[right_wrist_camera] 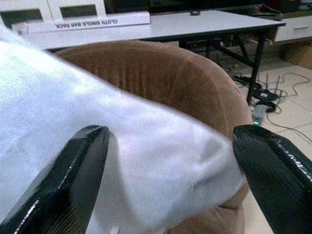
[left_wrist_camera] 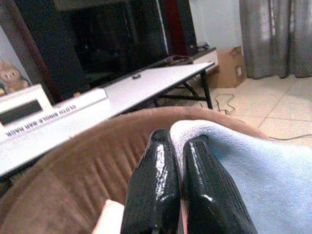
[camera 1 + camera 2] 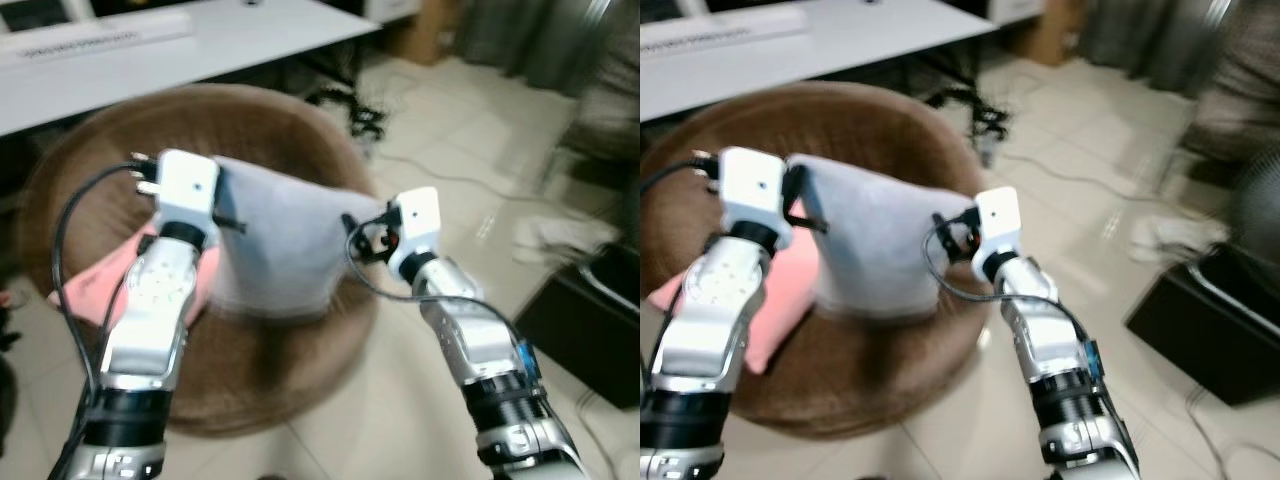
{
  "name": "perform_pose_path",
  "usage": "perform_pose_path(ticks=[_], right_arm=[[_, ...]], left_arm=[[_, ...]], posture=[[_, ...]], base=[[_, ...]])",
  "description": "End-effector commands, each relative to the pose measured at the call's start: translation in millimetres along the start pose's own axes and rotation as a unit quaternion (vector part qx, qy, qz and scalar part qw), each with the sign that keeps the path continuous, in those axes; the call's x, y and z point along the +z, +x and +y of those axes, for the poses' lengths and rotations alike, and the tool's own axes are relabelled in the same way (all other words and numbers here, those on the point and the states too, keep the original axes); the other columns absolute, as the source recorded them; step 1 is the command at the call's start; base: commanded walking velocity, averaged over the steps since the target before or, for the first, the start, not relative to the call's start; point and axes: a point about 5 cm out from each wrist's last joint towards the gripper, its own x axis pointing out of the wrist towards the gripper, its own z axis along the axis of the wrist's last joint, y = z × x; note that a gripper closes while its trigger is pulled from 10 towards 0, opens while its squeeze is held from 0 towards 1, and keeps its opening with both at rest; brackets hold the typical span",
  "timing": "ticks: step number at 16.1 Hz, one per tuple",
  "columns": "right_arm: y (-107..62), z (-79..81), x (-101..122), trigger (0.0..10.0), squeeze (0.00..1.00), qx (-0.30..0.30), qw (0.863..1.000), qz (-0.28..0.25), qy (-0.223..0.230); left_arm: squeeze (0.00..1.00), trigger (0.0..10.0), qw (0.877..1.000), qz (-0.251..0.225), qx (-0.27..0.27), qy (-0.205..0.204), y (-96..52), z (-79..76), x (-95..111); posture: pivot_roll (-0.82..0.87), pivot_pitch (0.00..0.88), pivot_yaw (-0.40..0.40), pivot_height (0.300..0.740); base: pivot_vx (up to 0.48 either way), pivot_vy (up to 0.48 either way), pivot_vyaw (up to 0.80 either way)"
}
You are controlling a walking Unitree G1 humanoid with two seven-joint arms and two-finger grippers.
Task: Move the pillow to the sofa from floor
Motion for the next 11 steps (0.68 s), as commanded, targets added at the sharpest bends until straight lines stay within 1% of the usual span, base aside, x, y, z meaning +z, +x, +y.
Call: perform_pose_path(ticks=[1,7,8,10,11], right_arm=[[-2.9,-9.7,-4.0,10.0,0.00,-0.023,1.000,0.006,0.007],[-3.5,-13.1,-7.0,10.0,0.00,-0.028,0.999,0.016,0.000],[-4.1,-12.2,-7.8,10.0,0.00,-0.024,1.000,0.019,-0.004],[-4.4,-12.0,-8.3,10.0,0.00,-0.022,1.000,0.020,-0.006],[-4.9,-12.8,-8.9,10.0,0.00,-0.023,0.999,0.022,-0.008]], left_arm=[[0.00,10.0,1.000,-0.031,-0.001,0.000,2.8,-1.7,14.3],[0.00,10.0,1.000,-0.019,-0.011,-0.007,3.4,-9.0,10.3],[0.00,10.0,1.000,-0.007,-0.013,-0.011,3.5,-12.2,5.5],[0.00,10.0,1.000,-0.005,-0.012,-0.020,3.4,-13.3,4.7],[0.00,10.0,0.999,-0.005,-0.025,-0.025,3.0,-16.3,4.6]], posture=[[0.10,0.000,0.018,0.740],[0.10,0.000,0.013,0.740],[0.10,0.000,0.009,0.740],[0.10,0.000,0.003,0.740],[0.10,0.000,-0.001,0.740]], base=[[0.341,0.000,0.00],[0.326,0.000,0.00],[0.000,0.000,0.00],[0.000,0.000,0.00],[0.000,0.000,0.00]])
